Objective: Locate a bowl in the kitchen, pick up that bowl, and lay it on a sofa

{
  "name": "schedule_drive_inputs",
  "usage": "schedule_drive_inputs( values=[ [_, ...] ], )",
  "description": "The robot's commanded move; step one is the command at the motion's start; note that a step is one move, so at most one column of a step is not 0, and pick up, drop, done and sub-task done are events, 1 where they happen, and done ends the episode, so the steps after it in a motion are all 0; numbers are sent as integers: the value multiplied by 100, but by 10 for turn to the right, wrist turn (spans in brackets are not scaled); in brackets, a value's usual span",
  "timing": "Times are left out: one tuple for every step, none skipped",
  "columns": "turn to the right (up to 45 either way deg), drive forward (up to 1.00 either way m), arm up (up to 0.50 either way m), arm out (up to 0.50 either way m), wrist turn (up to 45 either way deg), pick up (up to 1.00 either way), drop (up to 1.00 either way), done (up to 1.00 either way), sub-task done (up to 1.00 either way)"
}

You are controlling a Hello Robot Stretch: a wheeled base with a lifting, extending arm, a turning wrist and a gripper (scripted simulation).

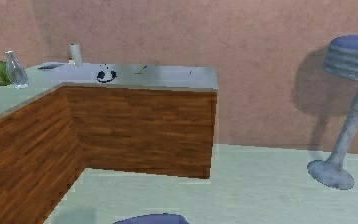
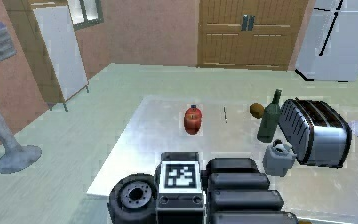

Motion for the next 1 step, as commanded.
schedule_drive_inputs(
  values=[
    [-450, 0, 0, 0, 0, 0, 0, 0, 0]
  ],
)
